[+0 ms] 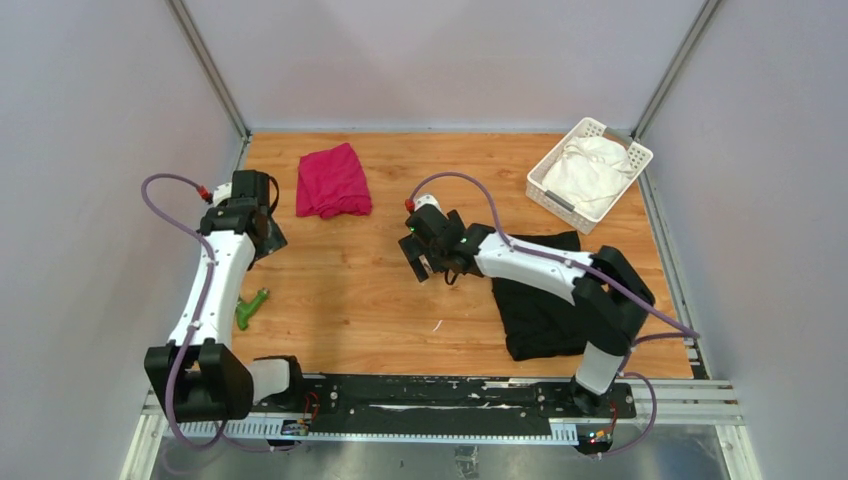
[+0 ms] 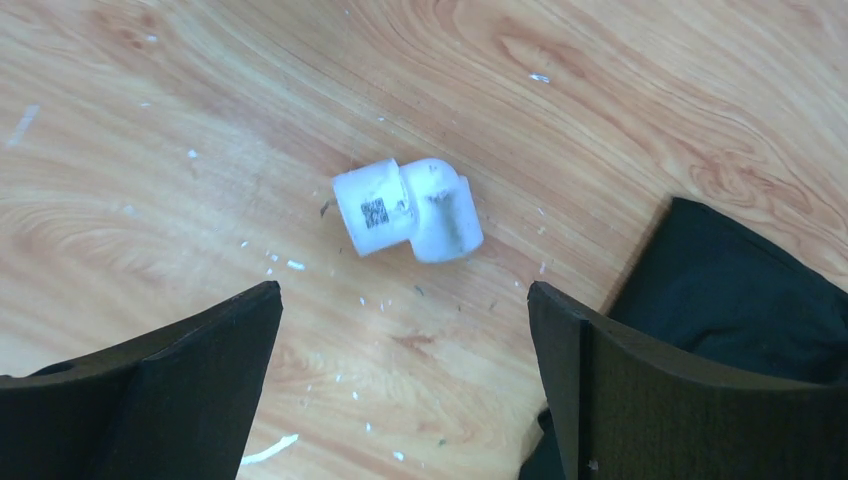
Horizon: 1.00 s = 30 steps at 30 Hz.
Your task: Install the water faucets
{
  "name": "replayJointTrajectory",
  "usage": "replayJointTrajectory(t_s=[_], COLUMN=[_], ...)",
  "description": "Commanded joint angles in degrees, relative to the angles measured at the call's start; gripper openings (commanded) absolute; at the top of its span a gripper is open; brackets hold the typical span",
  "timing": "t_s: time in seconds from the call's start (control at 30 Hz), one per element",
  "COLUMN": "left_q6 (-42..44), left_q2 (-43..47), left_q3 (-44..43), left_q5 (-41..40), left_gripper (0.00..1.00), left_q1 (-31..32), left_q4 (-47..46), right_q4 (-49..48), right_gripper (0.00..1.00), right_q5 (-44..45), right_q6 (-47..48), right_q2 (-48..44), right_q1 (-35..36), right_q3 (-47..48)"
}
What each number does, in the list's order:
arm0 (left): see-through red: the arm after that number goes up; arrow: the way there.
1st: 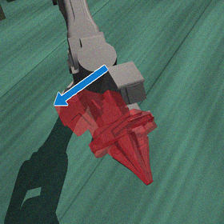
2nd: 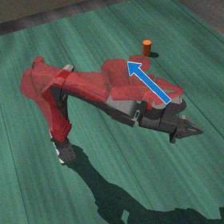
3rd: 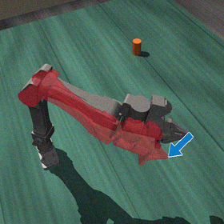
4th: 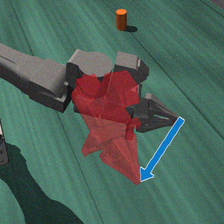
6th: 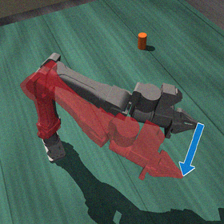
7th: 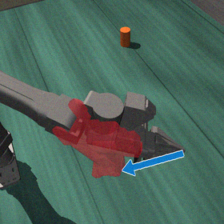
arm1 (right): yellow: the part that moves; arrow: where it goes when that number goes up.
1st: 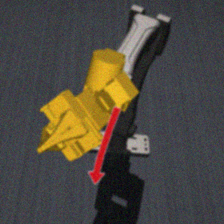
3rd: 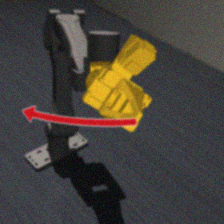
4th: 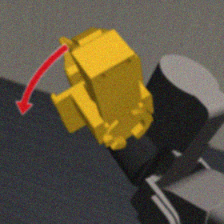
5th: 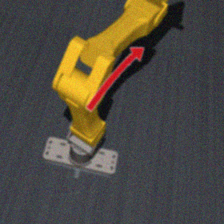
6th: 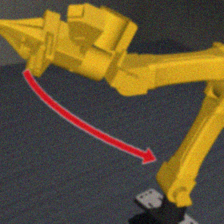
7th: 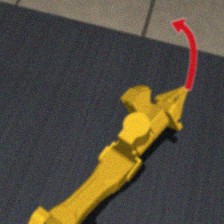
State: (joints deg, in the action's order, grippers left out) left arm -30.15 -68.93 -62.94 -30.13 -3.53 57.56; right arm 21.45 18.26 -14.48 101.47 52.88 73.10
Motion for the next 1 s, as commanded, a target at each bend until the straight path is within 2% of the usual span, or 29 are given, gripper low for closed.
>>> replayJointTrajectory(t_s=[0.0,0.1,0.23,0.33,0.4,0.57,0.73,0.97], left_q6=[-3.64,-5.13,-5.92,-6.76,-8.01,-8.86,-10.91,-11.0], left_q2=[-3.61,-6.34,-7.67,-8.88,-9.93,-11.82,-12.79,-18.6], left_q3=[0.09,0.74,5.15,8.0,9.37,10.11,13.29,16.44], left_q5=[-9.95,-11.68,-5.4,-0.92,2.48,5.06,12.51,15.26], left_gripper=[1.0,1.0,0.99,0.96,0.94,0.88,0.81,0.79], left_q1=[-1.98,-4.49,-15.17,-19.62,-21.35,-23.36,-28.91,-31.36], left_q4=[0.07,0.01,-2.36,-4.88,-7.2,-11.12,-16.56,-22.22], right_q4=[-4.16,-4.13,-3.68,-3.45,-3.35,-2.61,-2.22,-2.52], right_gripper=[0.99,0.99,0.99,0.99,0.99,0.99,0.98,0.98], right_q5=[-0.57,1.12,1.95,0.38,-0.4,-0.72,-2.16,-1.63], right_q6=[-0.34,0.71,1.05,0.36,-0.27,-1.9,-1.49,-1.11], right_q2=[-7.16,-8.84,-10.81,-11.7,-11.97,-13.77,-15.15,-16.37], right_q1=[1.05,1.17,1.18,1.19,1.26,1.26,1.41,1.44], right_q3=[-4.27,-4.95,-6.27,-7.28,-7.92,-10.21,-11.06,-12.19])
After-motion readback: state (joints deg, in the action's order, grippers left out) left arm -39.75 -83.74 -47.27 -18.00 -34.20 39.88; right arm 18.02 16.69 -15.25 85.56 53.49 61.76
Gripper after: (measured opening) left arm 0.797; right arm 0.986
